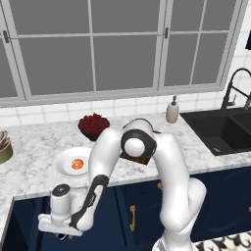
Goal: Pick up the knife from the drawer and place it on the cutting board. Then place the meat from the plate to the cutting board.
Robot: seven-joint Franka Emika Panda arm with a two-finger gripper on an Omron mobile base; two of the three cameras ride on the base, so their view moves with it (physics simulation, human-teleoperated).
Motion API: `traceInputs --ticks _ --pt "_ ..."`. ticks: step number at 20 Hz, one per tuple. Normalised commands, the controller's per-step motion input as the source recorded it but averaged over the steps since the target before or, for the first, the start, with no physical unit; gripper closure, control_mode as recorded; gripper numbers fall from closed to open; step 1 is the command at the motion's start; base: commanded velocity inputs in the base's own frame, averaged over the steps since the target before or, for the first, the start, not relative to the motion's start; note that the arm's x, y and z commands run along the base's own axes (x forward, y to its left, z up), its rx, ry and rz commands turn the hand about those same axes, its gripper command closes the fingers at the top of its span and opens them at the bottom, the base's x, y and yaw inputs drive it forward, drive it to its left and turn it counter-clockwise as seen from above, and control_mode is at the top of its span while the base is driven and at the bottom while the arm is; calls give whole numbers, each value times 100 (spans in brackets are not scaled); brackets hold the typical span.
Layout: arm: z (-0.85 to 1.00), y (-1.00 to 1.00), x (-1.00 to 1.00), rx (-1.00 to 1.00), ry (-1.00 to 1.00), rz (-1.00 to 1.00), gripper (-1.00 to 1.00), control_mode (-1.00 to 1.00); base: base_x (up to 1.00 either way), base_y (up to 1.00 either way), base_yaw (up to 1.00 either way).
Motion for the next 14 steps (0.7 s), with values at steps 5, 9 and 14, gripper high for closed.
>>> traceInputs --ticks 5,9,14 --pt "38 53 -29 5 4 -33 100 -100 0 0 0" --pt "45 52 -34 -1 0 -35 100 -100 0 0 0" --pt "100 2 -23 -25 -5 -8 100 -100 0 0 0"
